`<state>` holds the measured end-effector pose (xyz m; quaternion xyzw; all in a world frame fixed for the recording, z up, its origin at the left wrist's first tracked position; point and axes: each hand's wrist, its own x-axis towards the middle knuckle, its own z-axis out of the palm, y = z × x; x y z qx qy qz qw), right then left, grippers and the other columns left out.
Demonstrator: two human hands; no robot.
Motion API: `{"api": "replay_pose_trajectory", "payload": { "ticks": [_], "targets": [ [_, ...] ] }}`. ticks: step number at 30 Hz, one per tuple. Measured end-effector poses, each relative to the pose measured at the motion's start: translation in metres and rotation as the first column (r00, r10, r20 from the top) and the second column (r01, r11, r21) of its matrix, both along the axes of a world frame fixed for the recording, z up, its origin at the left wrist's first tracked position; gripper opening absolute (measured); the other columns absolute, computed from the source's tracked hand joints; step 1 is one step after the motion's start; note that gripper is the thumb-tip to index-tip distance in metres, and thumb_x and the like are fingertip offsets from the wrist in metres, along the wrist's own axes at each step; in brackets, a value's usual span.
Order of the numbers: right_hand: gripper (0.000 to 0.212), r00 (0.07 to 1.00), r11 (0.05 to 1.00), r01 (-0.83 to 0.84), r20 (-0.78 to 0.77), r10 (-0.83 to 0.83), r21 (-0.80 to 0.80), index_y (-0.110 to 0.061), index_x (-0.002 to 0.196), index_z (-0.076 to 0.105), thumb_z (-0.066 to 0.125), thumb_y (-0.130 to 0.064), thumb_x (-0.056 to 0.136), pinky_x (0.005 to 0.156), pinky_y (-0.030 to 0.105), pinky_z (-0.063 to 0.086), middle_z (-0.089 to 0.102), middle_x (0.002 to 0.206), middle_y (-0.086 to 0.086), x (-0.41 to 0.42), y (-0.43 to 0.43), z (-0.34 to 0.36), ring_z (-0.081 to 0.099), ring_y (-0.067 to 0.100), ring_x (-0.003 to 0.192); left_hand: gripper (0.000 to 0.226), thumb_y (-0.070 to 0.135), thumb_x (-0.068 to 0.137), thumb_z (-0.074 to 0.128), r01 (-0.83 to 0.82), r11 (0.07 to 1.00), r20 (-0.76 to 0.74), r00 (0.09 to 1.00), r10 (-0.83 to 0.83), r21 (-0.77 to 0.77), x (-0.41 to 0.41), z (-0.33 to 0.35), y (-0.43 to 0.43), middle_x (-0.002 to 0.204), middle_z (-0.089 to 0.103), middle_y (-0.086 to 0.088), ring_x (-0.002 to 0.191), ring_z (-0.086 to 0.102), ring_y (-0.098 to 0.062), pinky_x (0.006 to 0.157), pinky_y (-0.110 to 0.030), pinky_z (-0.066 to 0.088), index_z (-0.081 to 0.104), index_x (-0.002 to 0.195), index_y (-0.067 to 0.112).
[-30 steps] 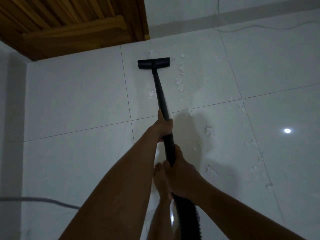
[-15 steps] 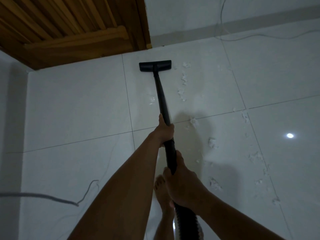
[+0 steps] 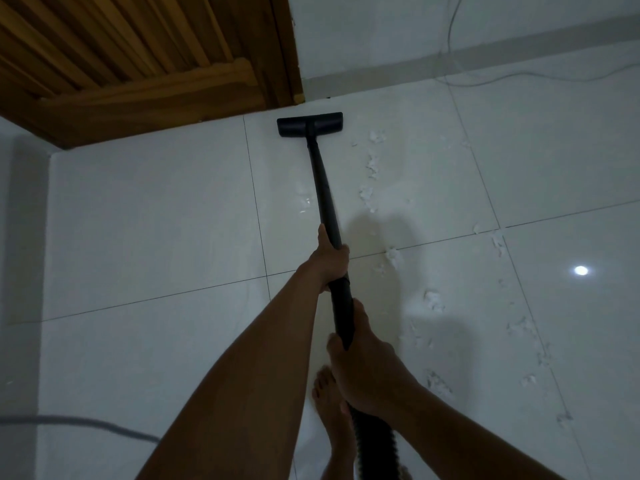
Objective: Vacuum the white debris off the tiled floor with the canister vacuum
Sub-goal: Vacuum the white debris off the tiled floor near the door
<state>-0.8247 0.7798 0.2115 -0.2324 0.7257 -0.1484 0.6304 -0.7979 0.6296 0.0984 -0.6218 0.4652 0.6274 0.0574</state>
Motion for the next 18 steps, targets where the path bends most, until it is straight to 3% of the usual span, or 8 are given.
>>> {"api": "replay_pose_trajectory", "payload": {
  "ticks": [4,7,11,15,18],
  "targets": [
    [0.062,1.000,1.000,-0.003,-0.005,0.003,0.004,-0.044,0.157,0.003,0.041,-0.030,0.110,0.043,0.023,0.050,0.066,0.088,0.010,-0.003,-0.011,0.010,0.059,0.013,0.045,0.073,0.030,0.106,0.036,-0.004,1.000,-0.004,1.000,0.005,0.014,-0.002,0.009,-0.010,0.143,0.044,-0.010,0.079,0.052,-0.016,0.078,-0.039,0.050,-0.018,0.154,0.037],
    [0.058,1.000,1.000,0.002,-0.014,-0.002,-0.001,-0.039,0.156,0.012,0.044,-0.029,0.109,0.042,0.021,0.049,0.064,0.090,0.010,-0.006,-0.024,0.032,0.060,0.013,0.046,0.073,0.029,0.106,0.037,-0.009,0.999,-0.007,1.000,0.009,0.041,-0.005,0.030,-0.021,0.143,0.043,-0.011,0.074,0.051,-0.015,0.067,-0.035,0.049,-0.017,0.155,0.035],
    [0.050,0.999,1.000,0.015,-0.029,-0.015,-0.004,-0.031,0.153,0.026,0.047,-0.029,0.108,0.036,0.014,0.041,0.061,0.090,0.007,-0.012,-0.047,0.075,0.056,0.009,0.047,0.074,0.024,0.104,0.039,-0.021,0.990,-0.001,1.000,0.022,0.136,-0.010,0.069,-0.043,0.124,0.047,-0.008,0.076,0.055,-0.020,0.053,-0.033,0.048,-0.013,0.156,0.035],
    [0.045,0.997,0.999,0.042,-0.058,-0.043,-0.020,-0.027,0.149,0.036,0.050,-0.030,0.106,0.033,0.012,0.038,0.062,0.093,0.006,-0.010,-0.074,0.107,0.057,0.008,0.048,0.068,0.021,0.102,0.040,-0.010,0.985,0.019,1.000,0.007,0.171,-0.010,0.100,-0.068,0.104,0.052,-0.009,0.077,0.056,-0.023,0.058,-0.036,0.052,0.000,0.157,0.032],
    [0.048,0.997,0.998,0.057,-0.054,-0.058,-0.019,-0.027,0.151,0.035,0.051,-0.028,0.105,0.033,0.011,0.038,0.063,0.093,0.006,-0.004,-0.091,0.117,0.058,0.010,0.051,0.069,0.021,0.101,0.040,0.006,0.981,0.028,1.000,-0.012,0.193,-0.007,0.111,-0.085,0.112,0.052,-0.013,0.079,0.057,-0.024,0.063,-0.039,0.054,0.001,0.156,0.033]
  ]
}}
